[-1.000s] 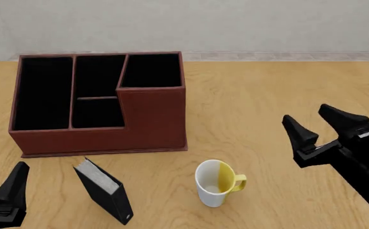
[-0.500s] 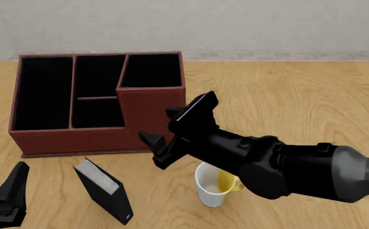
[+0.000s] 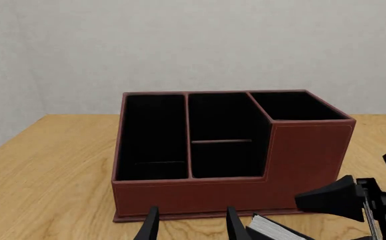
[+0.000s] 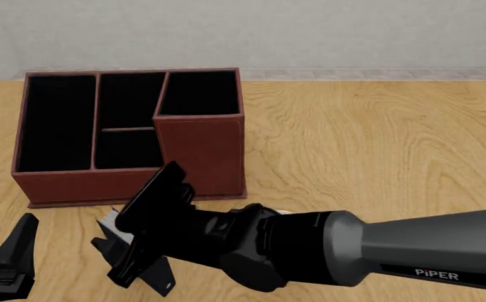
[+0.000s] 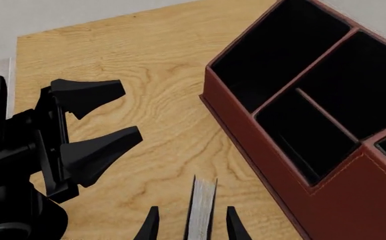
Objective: Pick up the book and place it in the right compartment of the caddy.
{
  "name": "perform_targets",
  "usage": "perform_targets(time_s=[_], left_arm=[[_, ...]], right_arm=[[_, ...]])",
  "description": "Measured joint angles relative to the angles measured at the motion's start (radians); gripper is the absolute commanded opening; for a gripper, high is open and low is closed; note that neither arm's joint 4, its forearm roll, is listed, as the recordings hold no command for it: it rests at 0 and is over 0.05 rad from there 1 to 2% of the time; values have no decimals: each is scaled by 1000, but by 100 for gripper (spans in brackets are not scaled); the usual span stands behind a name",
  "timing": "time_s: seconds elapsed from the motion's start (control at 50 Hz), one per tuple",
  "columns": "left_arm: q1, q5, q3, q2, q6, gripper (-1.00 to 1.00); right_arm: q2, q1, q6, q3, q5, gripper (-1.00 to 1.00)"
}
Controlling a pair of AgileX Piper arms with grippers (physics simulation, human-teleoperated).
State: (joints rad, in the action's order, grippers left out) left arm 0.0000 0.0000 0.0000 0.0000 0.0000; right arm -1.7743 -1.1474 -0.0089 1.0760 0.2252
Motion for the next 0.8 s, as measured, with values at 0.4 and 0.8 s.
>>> perform_targets(time_s=[0.4, 0.8], left_arm=[[0, 0, 0, 0, 0, 100], [0, 0, 0, 0, 0, 100]], right_arm=[[-84, -4, -26, 95, -73, 100], [-107, 5, -18, 105, -76, 100]])
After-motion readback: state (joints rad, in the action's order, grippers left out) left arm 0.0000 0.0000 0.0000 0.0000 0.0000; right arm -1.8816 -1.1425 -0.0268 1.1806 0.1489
